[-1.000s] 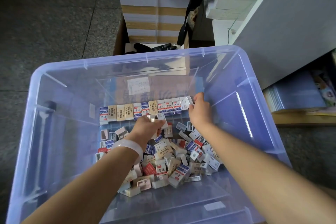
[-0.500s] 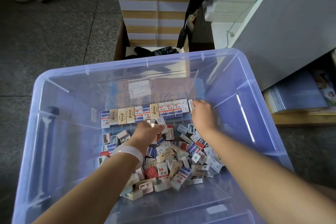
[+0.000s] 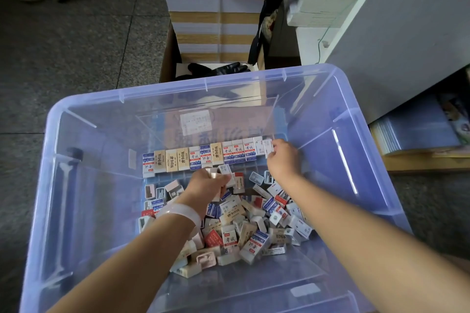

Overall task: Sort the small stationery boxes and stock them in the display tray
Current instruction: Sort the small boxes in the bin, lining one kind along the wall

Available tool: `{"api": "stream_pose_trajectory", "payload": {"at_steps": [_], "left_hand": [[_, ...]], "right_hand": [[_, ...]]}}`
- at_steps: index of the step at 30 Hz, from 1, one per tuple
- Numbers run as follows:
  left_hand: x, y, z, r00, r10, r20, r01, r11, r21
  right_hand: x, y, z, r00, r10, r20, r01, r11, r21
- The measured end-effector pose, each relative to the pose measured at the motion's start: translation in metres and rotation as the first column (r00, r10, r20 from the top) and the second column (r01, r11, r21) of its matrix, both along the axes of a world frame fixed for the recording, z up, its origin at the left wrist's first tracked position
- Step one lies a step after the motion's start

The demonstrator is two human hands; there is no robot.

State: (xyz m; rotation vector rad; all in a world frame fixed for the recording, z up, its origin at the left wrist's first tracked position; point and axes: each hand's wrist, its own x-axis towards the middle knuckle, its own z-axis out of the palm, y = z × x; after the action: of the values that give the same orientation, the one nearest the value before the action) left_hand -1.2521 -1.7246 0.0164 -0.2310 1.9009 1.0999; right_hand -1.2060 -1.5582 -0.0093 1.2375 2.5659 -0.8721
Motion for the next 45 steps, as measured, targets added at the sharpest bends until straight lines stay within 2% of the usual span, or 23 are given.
{"api": "stream_pose_trajectory", "payload": {"at_steps": [4, 7, 9, 10, 13, 16, 21, 24, 26, 28, 31, 33, 34, 36, 37, 38, 41, 43, 45], "left_hand": [[0.000, 0.001, 0.000, 1.000, -0.005, -0.001, 0.005, 1.000, 0.006], [0.000, 0.001, -0.001, 1.000, 0.008, 0.005, -0.008, 1.000, 0.018], [0.000, 0.001, -0.001, 1.000, 0.021, 0.012, -0.021, 0.999, 0.025], [0.000, 0.001, -0.001, 1.000, 0.026, 0.015, -0.027, 0.999, 0.028], [-0.001, 0.003, 0.005, 0.999, 0.029, 0.035, -0.031, 0.998, 0.057], [-0.003, 0.006, 0.010, 0.999, 0.028, 0.044, -0.031, 0.997, 0.070], [-0.003, 0.014, 0.024, 1.000, -0.027, -0.012, 0.028, 0.995, 0.098], [-0.003, 0.019, 0.029, 0.999, -0.010, -0.041, 0.015, 0.990, 0.139], [-0.002, 0.021, 0.032, 0.998, 0.007, -0.055, 0.001, 0.990, 0.140], [-0.002, 0.021, 0.033, 0.998, 0.023, -0.063, -0.015, 0.990, 0.140], [-0.002, 0.023, 0.031, 0.995, 0.076, -0.069, -0.065, 0.986, 0.154], [-0.001, 0.026, 0.029, 0.994, 0.090, -0.063, -0.081, 0.986, 0.143], [0.000, 0.028, 0.028, 0.995, 0.083, -0.057, -0.074, 0.987, 0.142], [0.003, 0.031, 0.027, 0.998, 0.052, -0.044, -0.045, 0.986, 0.161], [0.004, 0.031, 0.027, 0.999, 0.036, -0.035, -0.029, 0.984, 0.178], [0.004, 0.031, 0.027, 0.999, 0.031, -0.017, -0.027, 0.980, 0.199], [0.002, 0.028, 0.027, 0.988, 0.080, 0.132, -0.119, 0.942, 0.315], [0.000, 0.026, 0.027, 0.960, 0.093, 0.263, -0.193, 0.902, 0.386], [0.000, 0.024, 0.028, 0.939, 0.097, 0.331, -0.238, 0.876, 0.420]], "right_hand": [[-0.002, -0.001, 0.003, 0.998, 0.017, -0.067, -0.023, 0.997, -0.080], [0.000, 0.001, 0.006, 0.992, 0.126, -0.026, -0.123, 0.989, 0.082], [0.002, 0.004, 0.008, 0.967, 0.232, 0.108, -0.251, 0.940, 0.231], [0.003, 0.004, 0.010, 0.947, 0.267, 0.181, -0.307, 0.918, 0.251], [0.009, 0.000, 0.017, 0.894, 0.291, 0.341, -0.359, 0.920, 0.154], [0.018, -0.008, 0.023, 0.864, 0.322, 0.386, -0.356, 0.934, 0.019], [0.025, -0.010, 0.027, 0.826, 0.454, 0.333, -0.424, 0.891, -0.163], [0.026, -0.019, 0.033, 0.831, 0.503, 0.238, -0.441, 0.856, -0.270], [0.026, -0.025, 0.040, 0.862, 0.477, 0.170, -0.416, 0.859, -0.299], [0.026, -0.027, 0.048, 0.902, 0.415, 0.119, -0.379, 0.893, -0.243], [0.027, -0.024, 0.057, 0.964, 0.258, 0.065, -0.240, 0.949, -0.205], [0.027, -0.025, 0.057, 0.992, 0.126, 0.008, -0.120, 0.956, -0.269], [0.027, -0.026, 0.056, 0.999, 0.042, -0.020, -0.047, 0.931, -0.362], [0.027, -0.030, 0.051, 0.986, -0.157, -0.053, 0.092, 0.786, -0.612], [0.026, -0.031, 0.049, 0.968, -0.247, -0.051, 0.142, 0.702, -0.698], [0.026, -0.031, 0.047, 0.957, -0.285, -0.052, 0.163, 0.679, -0.716], [0.025, -0.026, 0.039, 0.952, -0.295, -0.082, 0.172, 0.735, -0.656], [0.026, -0.026, 0.039, 0.963, -0.251, -0.097, 0.136, 0.765, -0.629], [0.027, -0.027, 0.041, 0.977, -0.188, -0.099, 0.085, 0.775, -0.626]]}}
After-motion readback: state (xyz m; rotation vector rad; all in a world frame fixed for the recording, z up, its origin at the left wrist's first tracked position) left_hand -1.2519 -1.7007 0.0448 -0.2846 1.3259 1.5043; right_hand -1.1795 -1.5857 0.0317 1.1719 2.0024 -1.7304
